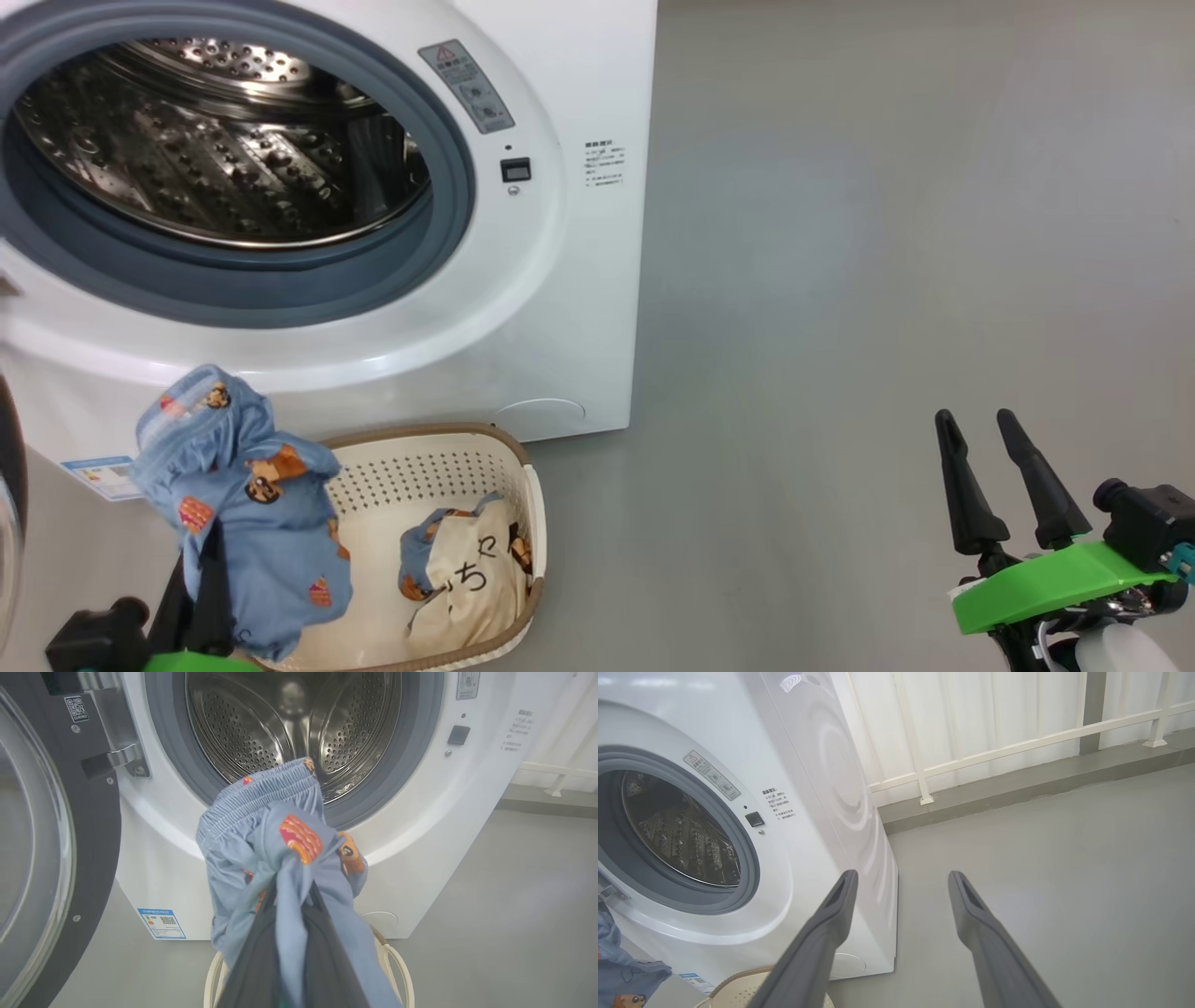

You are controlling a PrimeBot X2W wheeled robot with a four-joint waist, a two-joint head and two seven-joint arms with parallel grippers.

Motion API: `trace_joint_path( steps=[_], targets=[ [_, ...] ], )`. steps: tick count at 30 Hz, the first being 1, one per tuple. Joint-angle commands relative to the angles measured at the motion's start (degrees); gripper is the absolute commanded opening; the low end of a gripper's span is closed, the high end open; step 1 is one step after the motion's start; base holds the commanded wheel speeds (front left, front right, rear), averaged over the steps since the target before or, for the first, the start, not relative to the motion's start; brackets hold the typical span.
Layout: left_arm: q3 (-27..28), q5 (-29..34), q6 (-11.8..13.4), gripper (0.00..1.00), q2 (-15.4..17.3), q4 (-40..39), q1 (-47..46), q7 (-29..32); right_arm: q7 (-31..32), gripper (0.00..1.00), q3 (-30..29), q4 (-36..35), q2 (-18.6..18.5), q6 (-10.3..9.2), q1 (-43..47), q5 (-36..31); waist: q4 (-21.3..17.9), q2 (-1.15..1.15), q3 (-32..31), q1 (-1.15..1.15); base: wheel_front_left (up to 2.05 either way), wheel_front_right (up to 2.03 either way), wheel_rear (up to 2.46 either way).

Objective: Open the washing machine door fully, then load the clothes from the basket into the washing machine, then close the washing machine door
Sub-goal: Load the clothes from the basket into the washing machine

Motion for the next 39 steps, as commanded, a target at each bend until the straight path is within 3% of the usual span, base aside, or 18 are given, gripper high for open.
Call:
trace_joint_path(
  steps=[1,11,22,30,39],
  targets=[
    [2.3,0.6,-0.3,0.0,0.9,-2.4,-0.1,-0.6,-0.5,1.0,0.7,-1.6,-1.1,0.32,0.1,0.4,0.3,0.0,-0.1,0.01,0.0,0.0,0.0],
    [4.1,2.1,-0.6,0.0,-0.8,-8.1,2.6,-0.6,-0.5,1.0,-0.2,-2.5,-1.0,0.32,0.2,0.4,0.4,0.0,1.4,0.01,0.0,0.0,0.0],
    [5.3,2.7,-1.1,0.0,-0.4,-7.6,-3.3,-0.6,-0.5,1.0,0.2,-3.0,0.1,0.32,-2.4,0.2,-1.0,0.0,6.6,0.01,0.0,0.0,0.0],
    [6.4,2.0,-1.7,0.0,2.6,-4.7,-14.7,-0.6,-0.5,1.0,1.1,-3.4,1.6,0.32,-5.8,0.1,-2.7,0.0,12.2,0.01,0.0,0.0,0.0],
    [5.6,3.1,-1.5,0.0,8.3,2.4,-31.9,-0.3,-0.5,1.0,2.9,-3.6,3.3,0.32,-10.0,0.2,-5.4,0.0,18.4,0.01,0.0,0.0,0.0]
  ],
)
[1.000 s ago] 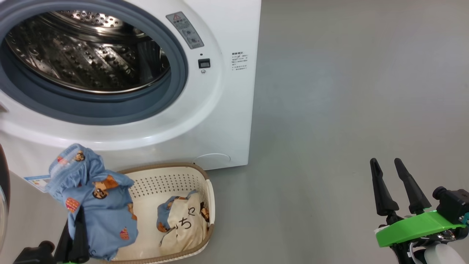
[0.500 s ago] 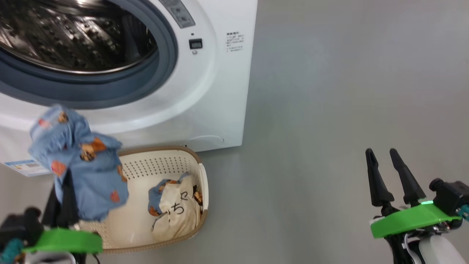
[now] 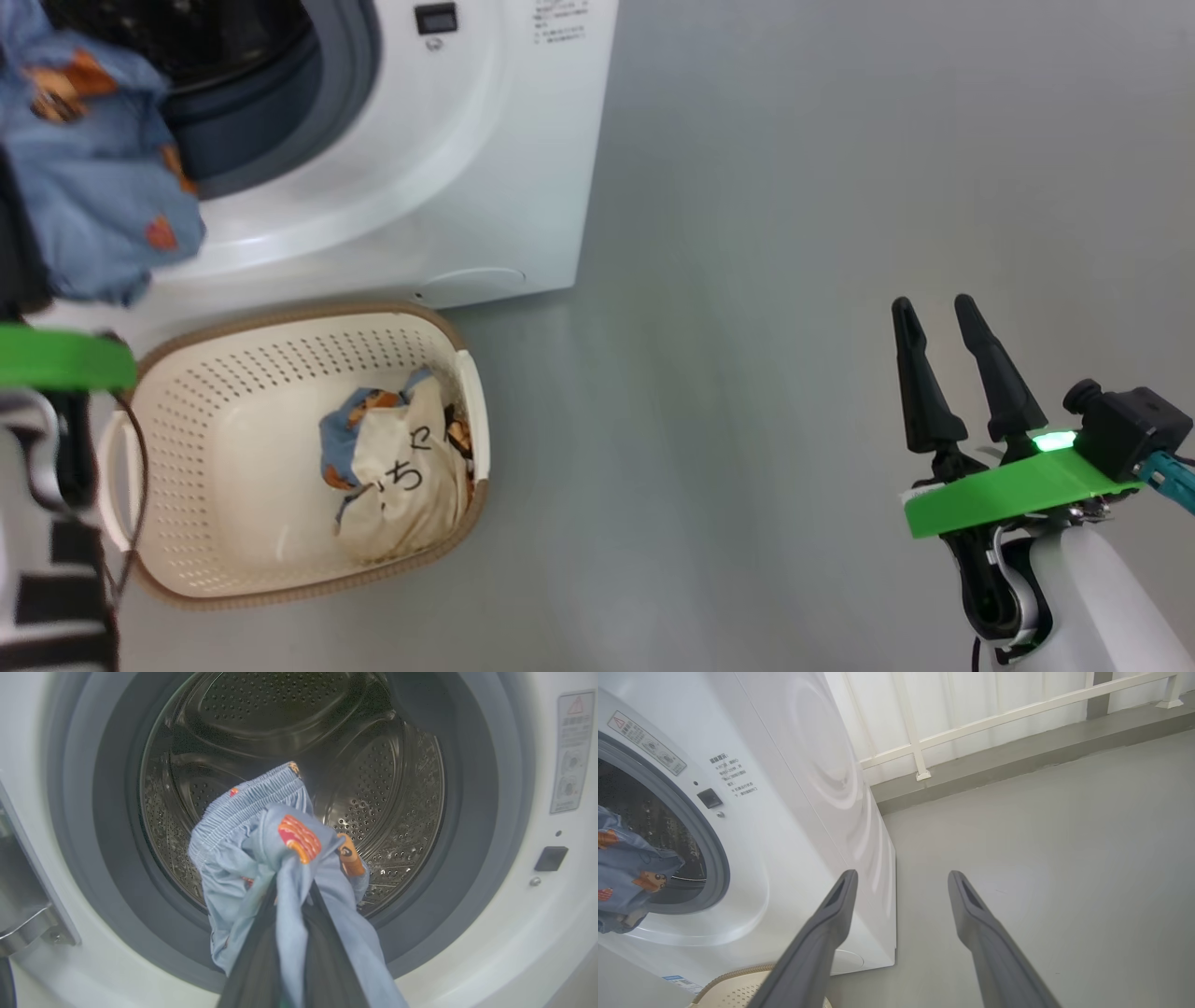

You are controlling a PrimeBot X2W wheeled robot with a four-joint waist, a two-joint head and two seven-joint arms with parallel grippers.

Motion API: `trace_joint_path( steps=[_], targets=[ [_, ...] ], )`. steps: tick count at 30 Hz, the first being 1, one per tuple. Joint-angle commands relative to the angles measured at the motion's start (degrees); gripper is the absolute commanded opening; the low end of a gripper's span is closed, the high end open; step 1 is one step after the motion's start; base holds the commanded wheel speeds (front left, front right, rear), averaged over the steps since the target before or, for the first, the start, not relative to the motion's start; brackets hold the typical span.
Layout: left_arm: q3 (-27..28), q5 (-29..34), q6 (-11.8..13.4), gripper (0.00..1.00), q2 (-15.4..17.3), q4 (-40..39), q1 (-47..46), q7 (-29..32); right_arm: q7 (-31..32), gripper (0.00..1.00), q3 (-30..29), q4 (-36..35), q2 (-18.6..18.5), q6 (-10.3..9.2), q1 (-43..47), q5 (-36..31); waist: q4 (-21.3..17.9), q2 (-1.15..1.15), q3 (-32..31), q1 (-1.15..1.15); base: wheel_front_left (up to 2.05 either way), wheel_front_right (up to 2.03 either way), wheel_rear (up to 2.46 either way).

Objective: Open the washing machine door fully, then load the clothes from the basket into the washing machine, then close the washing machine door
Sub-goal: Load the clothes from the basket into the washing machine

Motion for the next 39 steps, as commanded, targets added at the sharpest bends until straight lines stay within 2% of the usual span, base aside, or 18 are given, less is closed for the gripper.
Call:
trace_joint_path(
  steps=[1,12,21,25,31,32,33,39],
  targets=[
    [1.2,0.4,0.4,0.0,3.2,0.4,-3.4,0.0,-0.5,1.0,1.5,-1.4,0.0,0.32,-1.1,0.1,-2.3,0.0,3.3,-0.01,0.0,0.0,0.0],
    [-1.9,3.1,1.1,0.0,7.8,15.9,-21.2,2.3,-0.5,1.0,2.6,-1.7,2.0,0.32,-4.6,0.4,-5.3,0.0,9.7,-0.01,0.0,0.0,0.0],
    [-3.8,5.0,2.7,0.0,11.6,27.9,-34.9,2.7,-0.5,1.0,4.0,-1.9,3.5,0.32,-7.0,0.9,-8.7,0.0,14.3,-0.01,0.0,0.0,0.0],
    [-4.6,5.9,3.2,0.0,13.4,30.3,-39.4,1.2,-0.5,1.0,4.5,-2.1,3.9,0.32,-7.2,1.1,-10.1,0.0,15.6,-0.01,0.0,0.0,0.0],
    [-4.6,6.2,3.3,0.01,15.5,25.5,-42.1,-0.5,-0.5,1.0,4.4,-2.3,4.2,0.32,-7.2,1.5,-11.9,0.0,16.9,-0.01,0.0,0.0,0.0],
    [-4.4,6.2,3.6,0.83,15.6,24.8,-41.4,-0.5,-0.5,1.0,4.4,-2.3,4.3,0.32,-7.2,1.5,-12.0,0.0,17.0,-0.01,0.0,0.0,0.0],
    [-4.3,6.3,3.8,1.0,15.8,24.2,-40.7,-0.5,-0.5,1.0,4.3,-2.3,4.3,0.32,-7.2,1.5,-12.1,0.0,17.0,-0.01,0.0,0.0,0.0],
    [-2.7,5.6,4.8,1.0,15.3,21.5,-36.9,-0.5,-0.5,1.0,4.2,-2.4,4.3,0.32,-7.2,1.9,-11.9,0.0,16.7,-0.01,0.0,0.0,0.0]
  ],
)
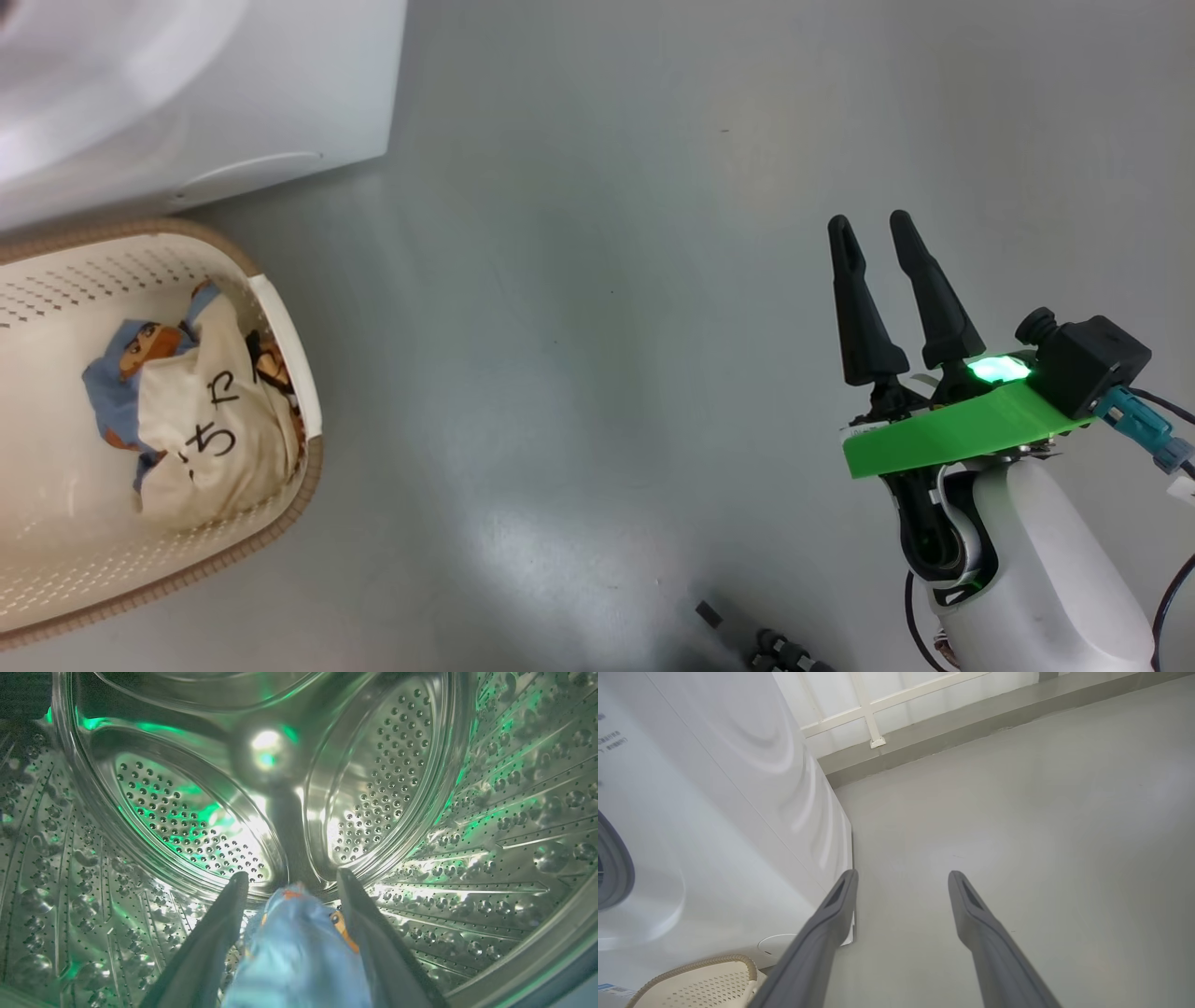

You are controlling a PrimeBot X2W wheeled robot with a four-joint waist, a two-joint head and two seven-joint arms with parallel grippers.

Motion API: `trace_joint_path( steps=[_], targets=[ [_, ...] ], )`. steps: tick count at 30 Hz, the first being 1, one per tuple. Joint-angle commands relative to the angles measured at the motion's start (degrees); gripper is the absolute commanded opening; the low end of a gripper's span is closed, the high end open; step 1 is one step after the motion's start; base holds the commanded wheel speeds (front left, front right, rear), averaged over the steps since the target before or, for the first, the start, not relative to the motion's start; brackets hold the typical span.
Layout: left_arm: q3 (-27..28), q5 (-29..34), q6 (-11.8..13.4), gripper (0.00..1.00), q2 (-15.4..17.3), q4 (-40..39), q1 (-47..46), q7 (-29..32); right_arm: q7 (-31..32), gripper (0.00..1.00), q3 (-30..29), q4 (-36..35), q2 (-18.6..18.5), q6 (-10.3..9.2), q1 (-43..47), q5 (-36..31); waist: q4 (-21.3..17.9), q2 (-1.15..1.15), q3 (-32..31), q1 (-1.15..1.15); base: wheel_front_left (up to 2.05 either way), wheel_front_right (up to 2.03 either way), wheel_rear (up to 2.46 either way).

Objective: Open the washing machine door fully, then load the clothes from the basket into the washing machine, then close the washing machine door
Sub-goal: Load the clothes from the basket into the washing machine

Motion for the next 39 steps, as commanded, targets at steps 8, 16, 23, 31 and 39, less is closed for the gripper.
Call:
trace_joint_path(
  steps=[8,16,23,31,39],
  targets=[
    [1.6,-0.3,0.2,1.0,0.9,-4.6,5.2,-0.3,-0.5,1.0,0.7,-1.2,-0.3,0.32,0.1,-0.4,1.1,0.0,-1.7,0.0,0.0,0.0,0.0],
    [2.9,-0.3,0.3,1.0,-0.9,-8.1,11.4,-0.3,-0.5,1.0,0.2,-0.9,-0.5,0.32,0.2,-1.3,2.0,0.0,-4.6,0.0,0.0,0.0,0.0],
    [5.0,-0.8,-0.4,1.0,-3.7,-12.3,19.3,-0.3,-0.5,1.0,-0.3,-0.6,-2.1,0.32,0.4,-1.7,3.6,0.0,-8.3,0.0,0.0,0.0,0.0],
    [7.1,-0.3,-1.4,1.0,-8.0,-18.3,29.7,-0.3,-0.5,1.0,-0.4,0.1,-4.2,0.32,1.5,-1.9,6.2,0.0,-12.6,0.0,0.0,0.0,0.0],
    [9.4,0.2,-2.3,1.0,-12.7,-22.9,39.2,-0.3,-0.5,1.0,-0.5,0.9,-6.1,0.32,3.1,-1.9,9.2,0.0,-16.5,0.0,0.0,0.0,0.0]
  ],
)
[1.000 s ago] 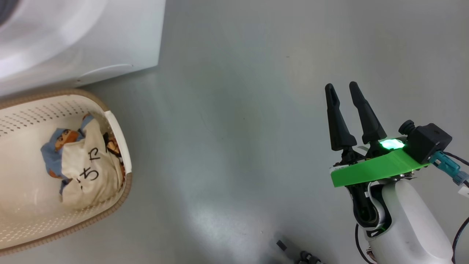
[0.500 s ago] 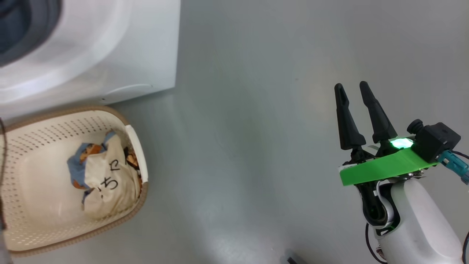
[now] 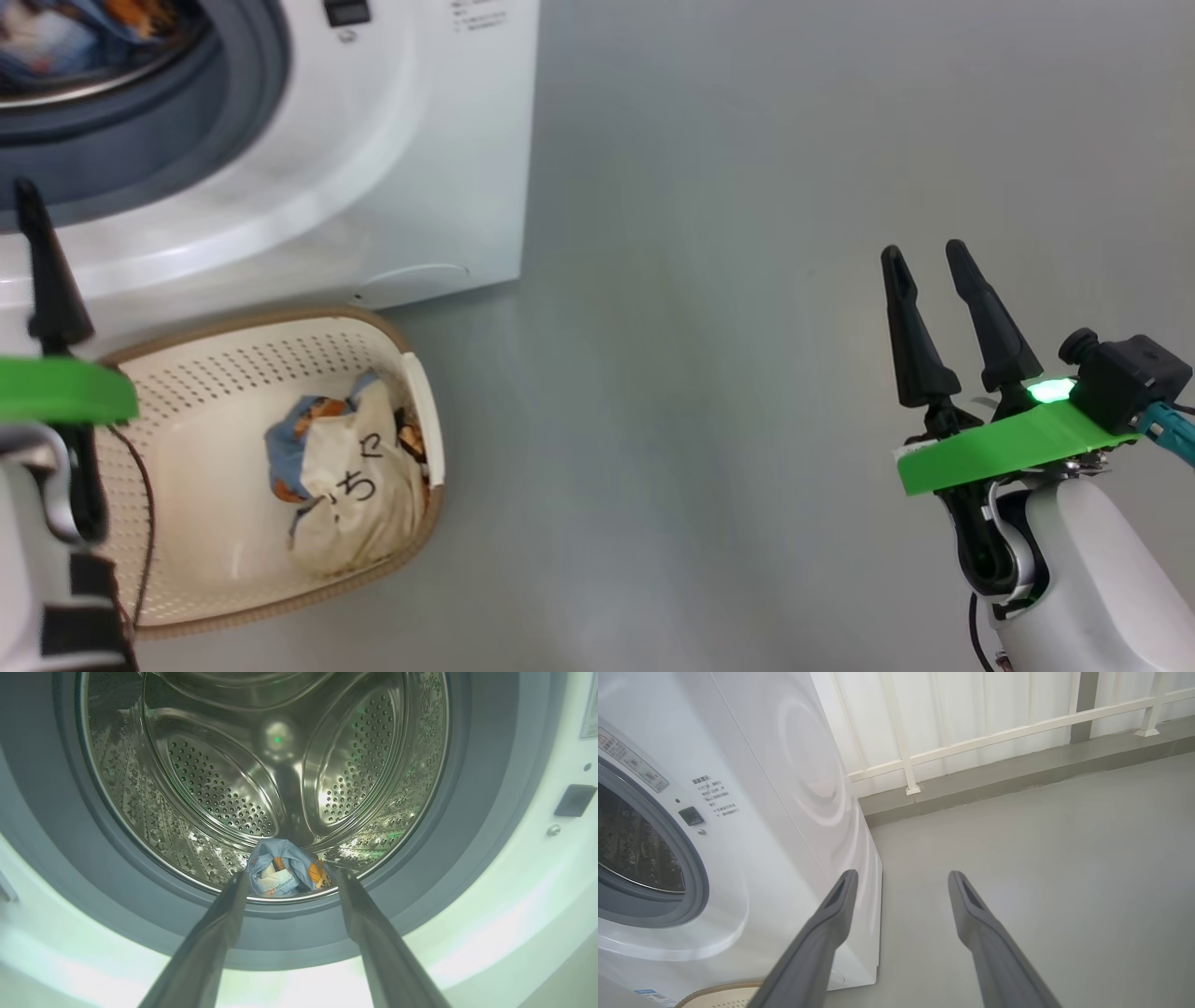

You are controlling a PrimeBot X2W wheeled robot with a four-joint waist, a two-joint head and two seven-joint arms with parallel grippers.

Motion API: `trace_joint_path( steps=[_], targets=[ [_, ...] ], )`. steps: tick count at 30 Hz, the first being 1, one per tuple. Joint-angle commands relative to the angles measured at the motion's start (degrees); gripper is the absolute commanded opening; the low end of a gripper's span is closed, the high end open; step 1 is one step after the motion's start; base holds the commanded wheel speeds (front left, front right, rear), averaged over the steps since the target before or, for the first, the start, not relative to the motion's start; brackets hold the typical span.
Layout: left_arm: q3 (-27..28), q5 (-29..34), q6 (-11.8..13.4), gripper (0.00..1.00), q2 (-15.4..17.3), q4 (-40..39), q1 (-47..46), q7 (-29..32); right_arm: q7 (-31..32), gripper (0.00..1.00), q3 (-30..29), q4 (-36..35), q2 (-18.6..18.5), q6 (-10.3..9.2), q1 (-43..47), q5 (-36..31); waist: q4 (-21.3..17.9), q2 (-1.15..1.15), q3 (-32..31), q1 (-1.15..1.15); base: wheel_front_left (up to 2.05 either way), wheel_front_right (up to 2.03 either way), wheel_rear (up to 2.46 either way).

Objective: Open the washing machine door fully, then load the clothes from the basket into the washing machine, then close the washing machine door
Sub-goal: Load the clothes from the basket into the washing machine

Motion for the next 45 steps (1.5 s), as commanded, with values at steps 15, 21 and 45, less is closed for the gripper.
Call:
trace_joint_path(
  steps=[15,21,45],
  targets=[
    [2.8,2.2,-2.5,1.0,-4.5,-7.3,14.8,-0.3,-0.5,1.0,0.0,0.8,-3.1,0.32,5.1,-0.1,5.4,0.0,-8.7,0.01,0.0,0.0,0.0],
    [2.7,2.4,-3.1,1.0,-5.9,-9.3,19.9,-0.3,-0.5,1.0,-0.3,0.9,-3.8,0.32,7.4,0.0,6.3,0.0,-11.3,0.01,0.0,0.0,0.0],
    [2.3,0.0,-3.9,1.0,-8.3,-18.5,33.6,-0.3,-0.5,1.0,-4.3,-0.4,-3.8,0.32,14.6,-0.1,8.0,0.0,-15.7,0.01,0.0,0.0,0.0]
  ],
)
